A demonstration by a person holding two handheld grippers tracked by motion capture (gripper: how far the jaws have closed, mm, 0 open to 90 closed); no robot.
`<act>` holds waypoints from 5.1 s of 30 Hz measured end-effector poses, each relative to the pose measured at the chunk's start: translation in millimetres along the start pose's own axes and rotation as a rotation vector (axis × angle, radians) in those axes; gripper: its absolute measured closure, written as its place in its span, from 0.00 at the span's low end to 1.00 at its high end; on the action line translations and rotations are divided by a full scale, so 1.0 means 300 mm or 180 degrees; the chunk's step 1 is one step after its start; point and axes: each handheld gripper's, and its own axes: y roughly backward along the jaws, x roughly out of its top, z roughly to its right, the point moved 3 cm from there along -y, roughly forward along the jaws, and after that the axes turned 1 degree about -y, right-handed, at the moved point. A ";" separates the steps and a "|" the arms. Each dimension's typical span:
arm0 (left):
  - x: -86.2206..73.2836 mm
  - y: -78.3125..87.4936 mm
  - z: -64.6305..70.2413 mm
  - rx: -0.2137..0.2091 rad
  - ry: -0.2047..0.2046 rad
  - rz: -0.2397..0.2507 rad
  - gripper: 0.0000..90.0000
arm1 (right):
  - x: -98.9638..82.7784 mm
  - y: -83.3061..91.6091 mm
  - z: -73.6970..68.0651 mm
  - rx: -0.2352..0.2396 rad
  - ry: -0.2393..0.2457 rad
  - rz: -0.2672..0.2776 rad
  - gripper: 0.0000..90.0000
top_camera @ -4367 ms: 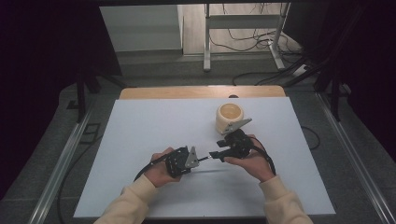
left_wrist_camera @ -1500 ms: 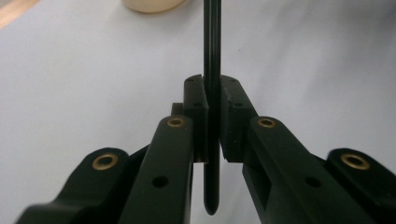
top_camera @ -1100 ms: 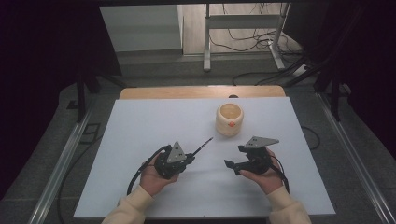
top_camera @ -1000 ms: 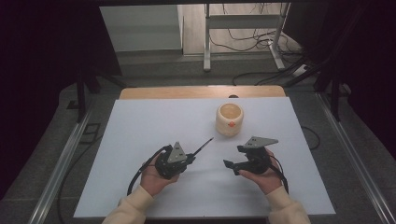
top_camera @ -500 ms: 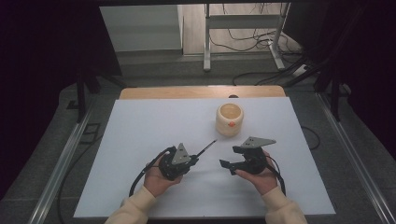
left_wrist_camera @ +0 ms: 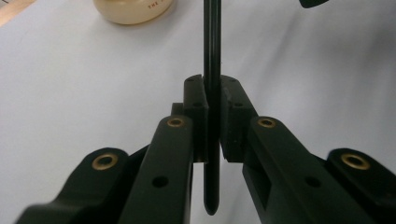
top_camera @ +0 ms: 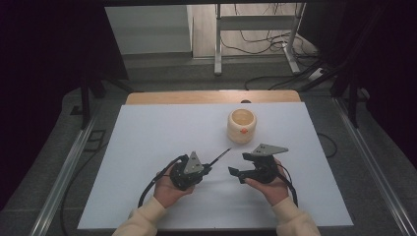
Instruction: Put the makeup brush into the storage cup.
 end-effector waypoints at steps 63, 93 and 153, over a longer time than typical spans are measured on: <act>0.025 -0.041 0.051 -0.0075 -0.0060 0.0006 0.53 | 0.054 -0.012 -0.038 0.0816 -0.0658 0.0449 0.91; -0.048 0.103 -0.034 0.0081 0.0566 0.0157 0.10 | 0.066 0.043 -0.004 0.0673 -0.0583 0.0589 0.91; -0.297 0.263 -0.132 0.0502 0.1079 0.0086 0.13 | 0.112 0.124 0.041 0.0540 -0.0585 0.0871 0.91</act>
